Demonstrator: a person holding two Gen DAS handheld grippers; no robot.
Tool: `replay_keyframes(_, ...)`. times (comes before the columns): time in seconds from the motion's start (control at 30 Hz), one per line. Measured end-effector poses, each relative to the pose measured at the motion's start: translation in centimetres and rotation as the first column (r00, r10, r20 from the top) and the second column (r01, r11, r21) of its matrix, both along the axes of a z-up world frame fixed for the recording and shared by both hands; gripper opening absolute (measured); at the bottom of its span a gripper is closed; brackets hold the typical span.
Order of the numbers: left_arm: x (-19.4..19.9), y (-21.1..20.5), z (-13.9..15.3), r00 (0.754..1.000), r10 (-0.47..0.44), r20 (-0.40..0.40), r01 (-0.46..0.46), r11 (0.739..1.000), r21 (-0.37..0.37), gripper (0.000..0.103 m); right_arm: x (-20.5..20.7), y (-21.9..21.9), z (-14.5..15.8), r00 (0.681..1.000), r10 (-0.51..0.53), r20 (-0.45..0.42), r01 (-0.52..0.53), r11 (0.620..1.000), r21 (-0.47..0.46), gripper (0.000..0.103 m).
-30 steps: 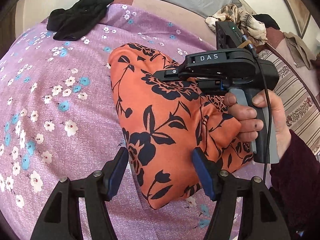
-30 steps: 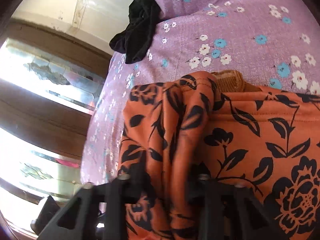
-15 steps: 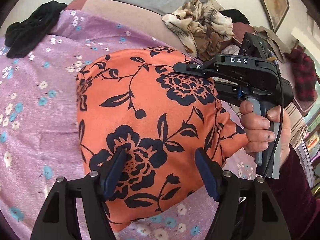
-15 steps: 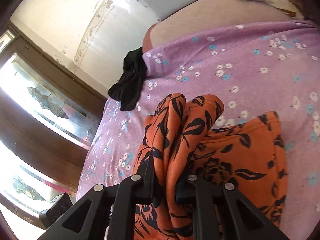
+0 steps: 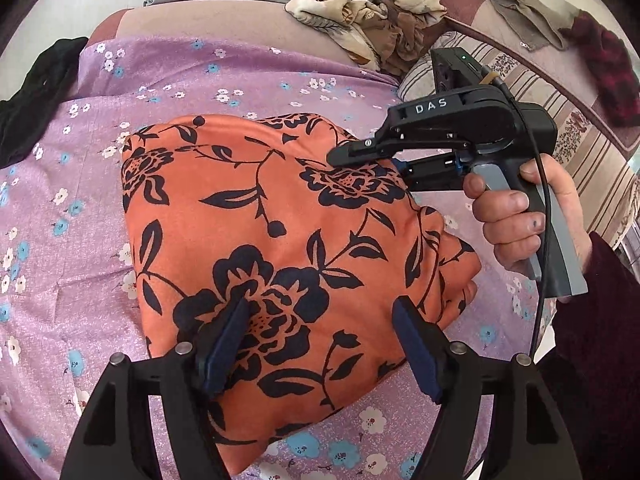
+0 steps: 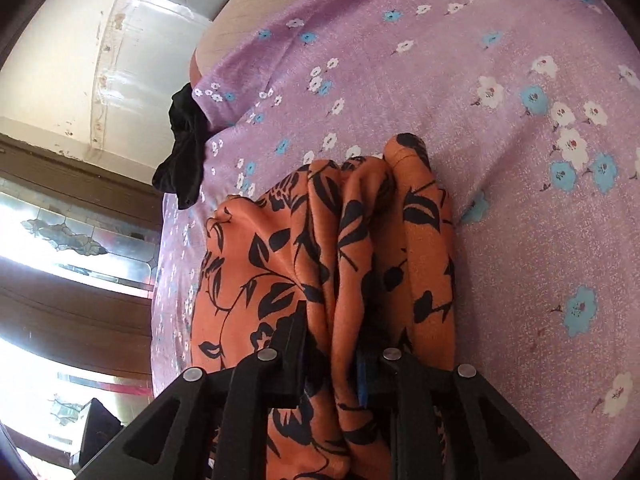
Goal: Fold small clothes
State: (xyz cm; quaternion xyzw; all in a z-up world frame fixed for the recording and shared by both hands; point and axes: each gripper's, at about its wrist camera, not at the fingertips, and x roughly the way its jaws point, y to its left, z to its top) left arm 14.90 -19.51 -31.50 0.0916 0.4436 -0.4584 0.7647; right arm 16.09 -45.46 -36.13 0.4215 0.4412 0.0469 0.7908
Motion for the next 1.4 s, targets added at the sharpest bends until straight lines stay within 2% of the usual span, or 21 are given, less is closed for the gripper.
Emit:
replay_keyframes(0.03, 0.5, 0.5, 0.2, 1.000, 0.005, -0.020, -0.005, 1.000, -0.015, 0.075, 0.2, -0.3, 0.4, 1.000, -0.010, 0.024, 0.010, 1.000, 0.013, 0.031)
replay_keyframes(0.07, 0.8, 1.0, 0.4, 0.999, 0.011, -0.040, -0.012, 0.999, -0.031, 0.075, 0.5, -0.5, 0.8, 0.999, -0.026, 0.046, 0.025, 0.999, 0.024, 0.046)
replay_keyframes(0.1, 1.3, 1.5, 0.5, 0.998, 0.017, -0.052, -0.019, 0.999, -0.045, 0.075, 0.8, -0.9, 1.0, 0.996, -0.050, 0.071, 0.047, 0.998, 0.038, 0.069)
replay_keyframes(0.13, 1.5, 2.0, 0.7, 0.998, 0.024, -0.053, -0.027, 0.998, -0.055, 0.075, 1.2, -1.1, 1.1, 0.993, -0.078, 0.089, 0.074, 0.996, 0.048, 0.073)
replay_keyframes(0.23, 2.2, 2.9, 0.9, 0.999, 0.030, -0.025, -0.032, 0.998, -0.052, 0.075, 3.1, -1.6, 0.9, 0.990, -0.113, 0.081, 0.107, 0.992, 0.070, 0.073)
replay_keyframes(0.33, 2.1, 2.7, 0.6, 0.999, 0.024, 0.023, -0.024, 1.000, -0.013, 0.075, 5.1, -1.1, 0.0, 0.993, -0.112, 0.035, 0.111, 0.993, 0.031, 0.070)
replay_keyframes(0.37, 1.9, 2.5, 0.5, 0.999, 0.016, 0.047, -0.016, 1.000, 0.005, 0.075, 5.6, -0.6, -0.3, 0.994, -0.104, 0.014, 0.104, 0.995, -0.003, 0.059)
replay_keyframes(0.4, 1.3, 2.2, 0.7, 0.997, 0.006, 0.075, -0.008, 1.000, 0.023, 0.075, 6.0, -0.1, -0.3, 0.995, -0.096, -0.008, 0.096, 0.994, -0.054, 0.038)
replay_keyframes(0.43, 0.7, 2.1, 0.8, 0.995, -0.009, 0.100, 0.005, 0.999, 0.038, 0.075, 6.2, 0.3, -0.3, 0.996, -0.090, -0.024, 0.087, 0.990, -0.111, 0.029)
replay_keyframes(0.5, 0.0, 1.9, 0.8, 0.990, -0.025, 0.140, 0.016, 0.998, 0.067, 0.075, 5.9, 1.2, 0.8, 0.996, -0.088, 0.001, 0.086, 0.977, -0.193, 0.019)
replay_keyframes(0.57, -0.7, 1.7, 1.1, 0.987, -0.035, 0.157, 0.023, 0.997, 0.077, 0.075, 5.3, 1.5, 2.4, 0.994, -0.099, 0.038, 0.105, 0.959, -0.263, 0.017)
replay_keyframes(0.7, -1.2, 2.0, 1.4, 0.988, -0.035, 0.152, 0.027, 0.998, 0.054, 0.075, 2.8, 1.0, 5.6, 0.983, -0.148, 0.113, 0.175, 0.939, -0.295, 0.016)
replay_keyframes(0.77, -1.2, 2.1, 1.5, 0.991, -0.031, 0.134, 0.027, 0.999, 0.033, 0.075, 1.8, 0.5, 6.1, 0.978, -0.171, 0.119, 0.200, 0.930, -0.309, 0.016)
replay_keyframes(0.87, -1.5, 1.4, 1.1, 0.990, -0.036, 0.135, 0.031, 0.999, 0.039, 0.075, 1.5, -0.7, 4.8, 0.971, -0.228, 0.071, 0.239, 0.912, -0.335, 0.016)
replay_keyframes(1.03, -2.7, -0.2, -0.1, 0.977, -0.063, 0.202, 0.044, 0.994, 0.096, 0.084, 3.9, -0.7, -0.5, 0.974, -0.220, -0.057, 0.182, 0.906, -0.382, 0.017)
replay_keyframes(1.13, -2.9, -0.2, 0.0, 0.974, -0.070, 0.217, 0.047, 0.993, 0.112, 0.084, 3.7, -0.9, 0.3, 0.973, -0.221, -0.059, 0.182, 0.904, -0.387, 0.025)
replay_keyframes(1.17, -2.8, 0.0, 0.1, 0.976, -0.068, 0.207, 0.046, 0.993, 0.108, 0.084, 3.5, -0.9, 0.9, 0.972, -0.225, -0.063, 0.183, 0.901, -0.393, 0.031)
replay_keyframes(1.2, -2.5, 0.1, 0.2, 0.979, -0.064, 0.194, 0.045, 0.994, 0.100, 0.084, 3.0, -0.8, 1.5, 0.972, -0.229, -0.059, 0.188, 0.897, -0.399, 0.034)
replay_keyframes(1.27, -1.6, 0.6, 0.8, 0.988, -0.044, 0.145, 0.034, 0.997, 0.065, 0.084, 1.7, -0.5, 3.1, 0.972, -0.232, -0.021, 0.204, 0.888, -0.411, 0.034)
replay_keyframes(1.33, -0.6, 1.6, 1.7, 0.997, -0.020, 0.077, 0.020, 1.000, -0.002, 0.084, 0.0, 0.0, 5.1, 0.974, -0.222, 0.041, 0.219, 0.890, -0.400, 0.034)
replay_keyframes(1.4, 0.0, 3.0, 2.9, 0.999, 0.002, 0.042, 0.001, 0.997, -0.078, 0.084, -1.6, 0.7, 7.1, 0.973, -0.207, 0.101, 0.230, 0.893, -0.387, 0.034)
